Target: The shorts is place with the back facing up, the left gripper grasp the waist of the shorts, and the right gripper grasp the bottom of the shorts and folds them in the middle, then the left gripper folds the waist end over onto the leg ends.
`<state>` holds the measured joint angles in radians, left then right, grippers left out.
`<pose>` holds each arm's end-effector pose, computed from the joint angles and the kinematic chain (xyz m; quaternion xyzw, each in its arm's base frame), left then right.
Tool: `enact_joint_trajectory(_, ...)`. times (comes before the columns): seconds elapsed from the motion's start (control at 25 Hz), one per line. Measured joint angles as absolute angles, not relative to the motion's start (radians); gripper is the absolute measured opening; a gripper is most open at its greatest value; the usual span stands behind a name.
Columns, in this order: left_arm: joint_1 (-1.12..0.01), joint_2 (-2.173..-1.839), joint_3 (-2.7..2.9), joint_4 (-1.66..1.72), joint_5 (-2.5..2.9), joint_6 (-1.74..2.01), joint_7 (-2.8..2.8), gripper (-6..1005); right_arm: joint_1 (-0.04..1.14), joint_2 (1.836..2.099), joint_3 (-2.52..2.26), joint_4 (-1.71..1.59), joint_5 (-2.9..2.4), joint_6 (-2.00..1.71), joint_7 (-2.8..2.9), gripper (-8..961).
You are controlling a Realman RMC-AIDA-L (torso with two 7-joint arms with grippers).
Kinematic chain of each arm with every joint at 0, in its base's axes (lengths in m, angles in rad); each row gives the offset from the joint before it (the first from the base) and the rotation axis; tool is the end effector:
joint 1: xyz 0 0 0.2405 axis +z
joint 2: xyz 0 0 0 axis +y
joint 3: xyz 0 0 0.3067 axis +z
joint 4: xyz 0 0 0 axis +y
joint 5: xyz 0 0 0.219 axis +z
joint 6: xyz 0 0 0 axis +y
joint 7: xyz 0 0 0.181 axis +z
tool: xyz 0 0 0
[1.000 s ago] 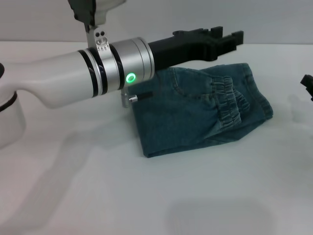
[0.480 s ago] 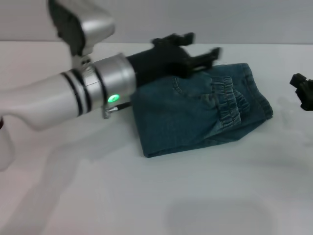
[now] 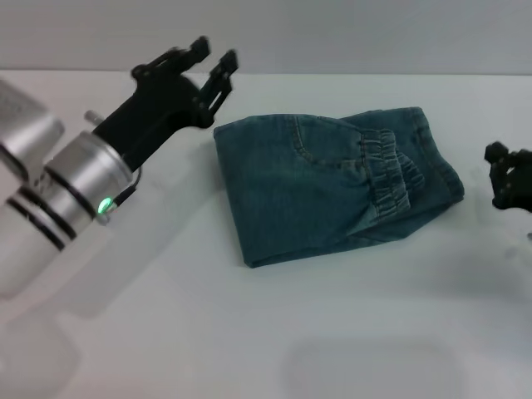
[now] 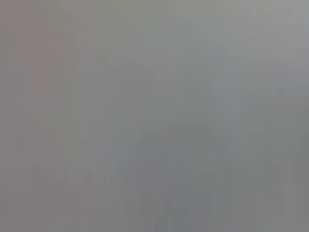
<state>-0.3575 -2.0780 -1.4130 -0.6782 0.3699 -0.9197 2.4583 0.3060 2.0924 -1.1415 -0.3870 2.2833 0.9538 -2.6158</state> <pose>-0.2416 0.4091 -0.0795 -0.8130 -0.1747 -0.3958 0.3896 0.3929 0.3746 -0.0553 -0.8073 0.2154 0.2107 0.5074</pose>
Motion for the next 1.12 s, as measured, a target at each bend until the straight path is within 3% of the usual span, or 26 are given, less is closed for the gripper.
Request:
enact_joint_trajectory(0.16,-0.373,-2.079,-1.317,-0.570,0.167,-0.958,2.701,439,0.317,2.092,-1.168,-0.330,2.384,0.951,-2.716,0)
enact_joint_trajectory(0.56,-0.394,-2.075,-1.058,-0.504,0.136,-0.970,2.679,397,0.306,2.092,-1.163,-0.303,2.443,0.963,-2.732,0)
enact_joint_trajectory(1.0,-0.412,-2.079,-0.968,-0.490,0.127,-0.915,2.674,269,0.299,2.092,-1.116,-0.235,2.530,1.063,-2.738,0)
enact_joint_trajectory(1.12,-0.416,-2.079,-0.964,-0.486,0.128,-0.912,2.674,179,0.284,2.092,-1.099,-0.232,2.531,1.105,-2.753,0)
